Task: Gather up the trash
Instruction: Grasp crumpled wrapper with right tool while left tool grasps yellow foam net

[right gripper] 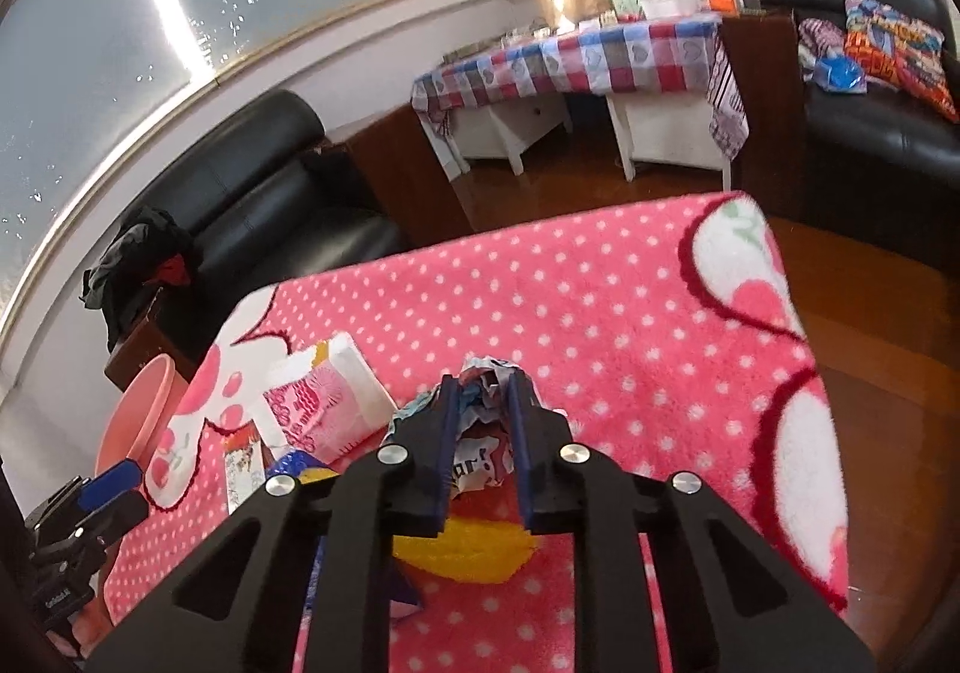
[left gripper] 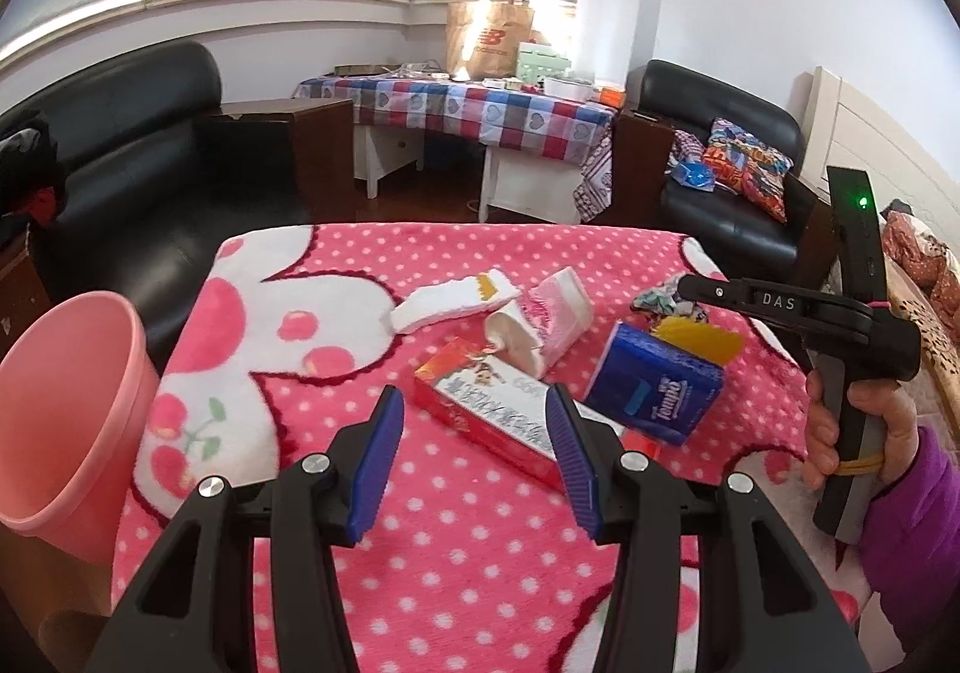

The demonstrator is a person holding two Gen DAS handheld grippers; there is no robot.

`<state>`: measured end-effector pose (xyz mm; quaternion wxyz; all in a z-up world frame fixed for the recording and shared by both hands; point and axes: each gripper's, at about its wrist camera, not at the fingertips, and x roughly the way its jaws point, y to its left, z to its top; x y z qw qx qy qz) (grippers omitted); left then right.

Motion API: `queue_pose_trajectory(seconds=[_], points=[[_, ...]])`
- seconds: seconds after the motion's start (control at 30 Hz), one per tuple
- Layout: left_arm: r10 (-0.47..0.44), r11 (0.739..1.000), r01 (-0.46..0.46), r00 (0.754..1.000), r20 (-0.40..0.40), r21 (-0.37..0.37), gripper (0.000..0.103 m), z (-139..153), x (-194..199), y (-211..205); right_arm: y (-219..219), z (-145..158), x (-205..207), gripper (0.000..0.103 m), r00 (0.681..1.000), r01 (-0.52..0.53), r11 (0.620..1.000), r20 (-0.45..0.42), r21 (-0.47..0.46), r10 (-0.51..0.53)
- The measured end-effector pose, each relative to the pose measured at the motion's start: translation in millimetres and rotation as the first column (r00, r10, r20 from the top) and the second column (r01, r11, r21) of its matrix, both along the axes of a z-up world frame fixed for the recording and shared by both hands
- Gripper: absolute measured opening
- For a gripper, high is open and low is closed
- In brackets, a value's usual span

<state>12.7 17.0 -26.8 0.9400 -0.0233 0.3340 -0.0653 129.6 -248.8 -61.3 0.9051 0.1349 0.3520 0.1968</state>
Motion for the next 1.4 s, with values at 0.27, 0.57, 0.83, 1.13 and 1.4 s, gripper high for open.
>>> queue_pose_trajectory(seconds=[0.27, 0.57, 0.83, 1.13, 1.4], points=[[-0.135, 0.991, 0.135, 0.991, 0.023, 0.018, 0.049, 10.7, 8.3, -41.4, -19.3, 12.1, -20.1, 0.016, 0.993, 0.084, 0.996, 0.077, 0.021, -0.086], [-0.372, 0.923, 0.37, 0.928, -0.002, 0.102, 0.049, 9.5, 40.9, -100.0, -40.0, 15.2, -31.9, 0.016, 0.968, 0.207, 0.978, 0.146, 0.003, -0.205], [-0.47, 0.866, 0.481, 0.877, -0.102, 0.14, 0.049, -10.4, 79.7, -126.1, -43.6, 8.1, -29.9, 0.017, 0.966, 0.211, 0.977, 0.149, 0.007, -0.21], [-0.487, 0.851, 0.505, 0.862, -0.142, 0.143, 0.023, -26.3, 91.2, -129.6, -48.1, 4.7, -26.4, 0.017, 0.969, 0.207, 0.978, 0.127, 0.038, -0.21], [-0.476, 0.87, 0.485, 0.873, -0.107, 0.087, 0.009, -20.4, 77.5, -119.8, -47.3, 5.8, -25.5, 0.017, 0.969, 0.204, 0.978, 0.134, 0.038, -0.207]])
